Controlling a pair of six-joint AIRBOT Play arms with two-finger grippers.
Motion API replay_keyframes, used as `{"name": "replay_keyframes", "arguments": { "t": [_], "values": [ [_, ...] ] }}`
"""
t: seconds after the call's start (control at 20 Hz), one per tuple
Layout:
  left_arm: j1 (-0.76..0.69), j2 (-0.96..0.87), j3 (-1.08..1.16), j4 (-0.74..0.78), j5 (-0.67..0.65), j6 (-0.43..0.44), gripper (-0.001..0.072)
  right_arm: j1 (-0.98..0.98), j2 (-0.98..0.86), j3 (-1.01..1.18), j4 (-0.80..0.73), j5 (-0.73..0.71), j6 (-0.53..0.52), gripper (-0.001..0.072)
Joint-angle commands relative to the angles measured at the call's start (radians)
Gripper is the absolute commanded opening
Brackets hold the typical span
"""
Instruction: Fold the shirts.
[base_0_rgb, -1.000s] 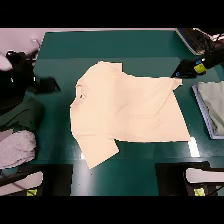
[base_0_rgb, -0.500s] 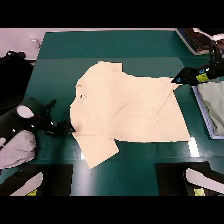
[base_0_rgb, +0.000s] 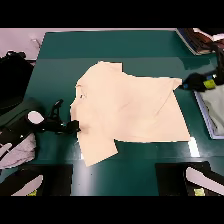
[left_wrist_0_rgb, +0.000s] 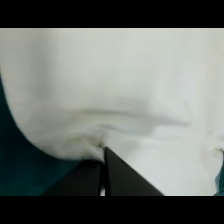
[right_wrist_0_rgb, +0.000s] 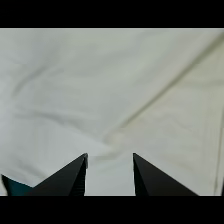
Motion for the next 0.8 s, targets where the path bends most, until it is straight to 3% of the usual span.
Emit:
{"name": "replay_keyframes", "arguments": {
  "t": [0.0, 0.05, 0.1, 0.35, 0.45, 0.75],
  "values": [
    [-0.006, 0.003, 0.096, -0.001, -0.032, 0.039, 0.0024, -0.190, 0.068, -0.213, -0.187, 0.023, -0.001, 0.0372],
    [-0.006, 0.003, 0.124, -0.001, -0.035, 0.045, 0.0024, -0.262, 0.081, -0.290, -0.229, 0.022, 0.001, 0.0492],
    [-0.006, 0.003, 0.146, -0.001, -0.038, 0.056, 0.0024, -0.343, 0.088, -0.370, -0.235, 0.021, 0.009, 0.0522],
    [-0.006, 0.002, 0.192, 0.001, -0.038, 0.066, 0.0024, -0.572, 0.088, -0.636, -0.191, -0.024, 0.023, 0.0501],
    [-0.006, 0.002, 0.192, 0.002, -0.041, 0.066, 0.0024, -0.571, 0.088, -0.697, -0.186, -0.070, 0.023, 0.0499],
    [-0.006, 0.002, 0.192, 0.002, -0.072, 0.066, 0.0024, -0.436, 0.088, -0.745, 0.046, -0.275, 0.024, 0.0427]
  ]
}}
